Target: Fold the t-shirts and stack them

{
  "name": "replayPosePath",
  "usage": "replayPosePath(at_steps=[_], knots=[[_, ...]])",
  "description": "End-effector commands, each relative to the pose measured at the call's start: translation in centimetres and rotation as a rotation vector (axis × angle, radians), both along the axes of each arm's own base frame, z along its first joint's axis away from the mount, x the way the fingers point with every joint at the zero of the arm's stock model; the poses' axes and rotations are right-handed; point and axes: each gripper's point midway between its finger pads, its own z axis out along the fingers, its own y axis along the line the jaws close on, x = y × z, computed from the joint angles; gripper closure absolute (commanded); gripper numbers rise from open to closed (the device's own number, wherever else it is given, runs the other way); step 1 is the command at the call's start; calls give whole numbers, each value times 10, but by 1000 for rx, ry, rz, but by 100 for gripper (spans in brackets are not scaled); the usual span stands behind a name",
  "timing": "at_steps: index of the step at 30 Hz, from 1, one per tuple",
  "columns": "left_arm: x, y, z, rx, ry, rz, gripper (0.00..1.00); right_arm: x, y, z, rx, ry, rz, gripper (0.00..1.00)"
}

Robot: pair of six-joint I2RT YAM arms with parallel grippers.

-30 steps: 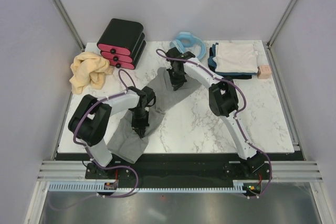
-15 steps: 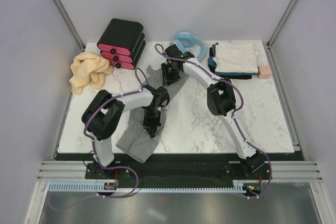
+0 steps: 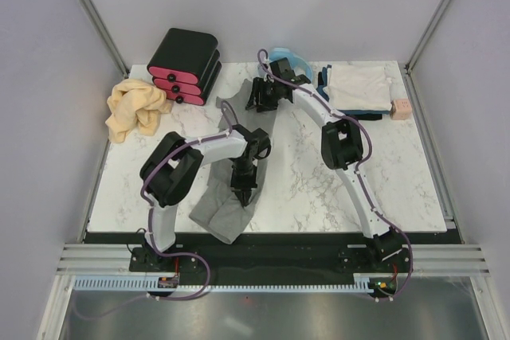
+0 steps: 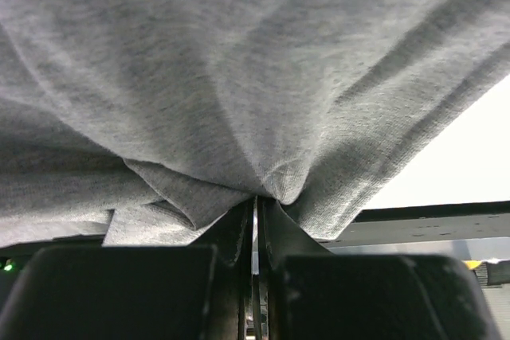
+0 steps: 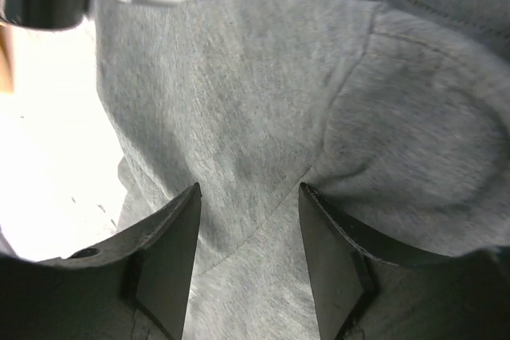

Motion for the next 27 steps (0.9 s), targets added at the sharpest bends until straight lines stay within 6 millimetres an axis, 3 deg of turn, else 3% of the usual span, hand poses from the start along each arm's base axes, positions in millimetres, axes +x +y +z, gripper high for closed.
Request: replayPosePath(at_steps=[1, 8, 16, 17, 19, 21, 27], knots=[[29, -53, -9, -122, -100, -20, 98, 27, -8, -2, 83, -35, -30, 39], [25, -99, -6, -212, -79, -105, 98, 28, -24, 18, 110, -56, 0, 34], [-3, -109, 0, -210, -49, -119, 98, 9, -33, 49, 141, -49, 44, 33], [-6, -107, 0, -201, -53, -118, 98, 7, -34, 61, 150, -61, 52, 33], [-9, -110, 10, -213, -65, -105, 98, -4, -33, 64, 162, -44, 74, 33], [-11, -108, 18, -213, -70, -87, 97, -14, -34, 79, 179, -43, 91, 34], [-4, -105, 65, -220, -173, -55, 85, -38, -36, 126, 217, -79, 120, 33]])
